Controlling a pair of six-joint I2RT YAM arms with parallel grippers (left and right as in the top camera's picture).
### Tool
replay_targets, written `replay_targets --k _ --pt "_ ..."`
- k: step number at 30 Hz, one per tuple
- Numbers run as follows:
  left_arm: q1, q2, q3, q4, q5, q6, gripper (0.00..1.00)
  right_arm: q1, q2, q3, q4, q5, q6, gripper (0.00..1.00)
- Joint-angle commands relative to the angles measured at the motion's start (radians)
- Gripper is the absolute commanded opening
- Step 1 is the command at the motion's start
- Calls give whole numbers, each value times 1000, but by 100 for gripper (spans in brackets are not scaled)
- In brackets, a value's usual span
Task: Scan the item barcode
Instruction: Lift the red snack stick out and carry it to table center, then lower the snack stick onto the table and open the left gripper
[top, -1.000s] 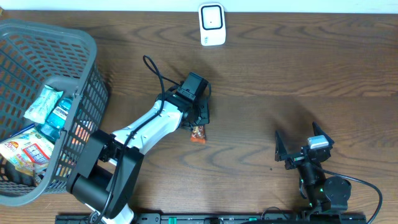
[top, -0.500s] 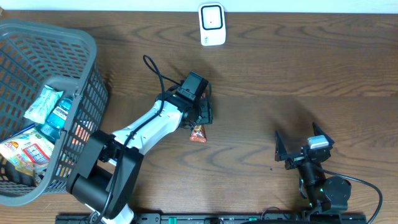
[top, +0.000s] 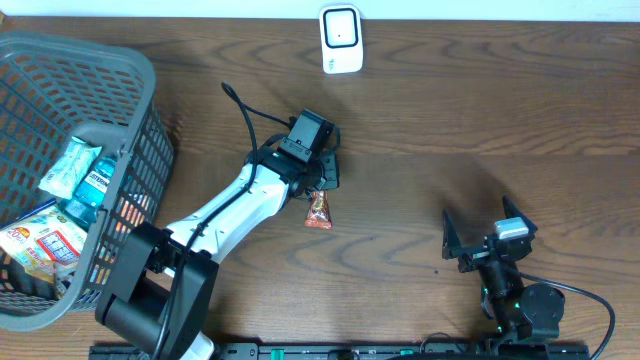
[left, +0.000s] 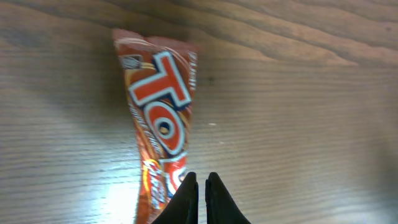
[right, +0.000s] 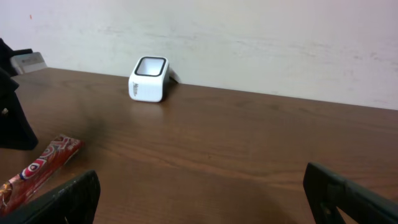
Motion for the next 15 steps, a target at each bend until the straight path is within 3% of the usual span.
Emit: replay_targets --k 1,15 --pt "-1 -9 -6 3 -74 8 8 5 -5 -3 -2 0 -1 99" --pt "0 11 -6 43 -84 8 8 5 -5 -3 -2 0 -1 99"
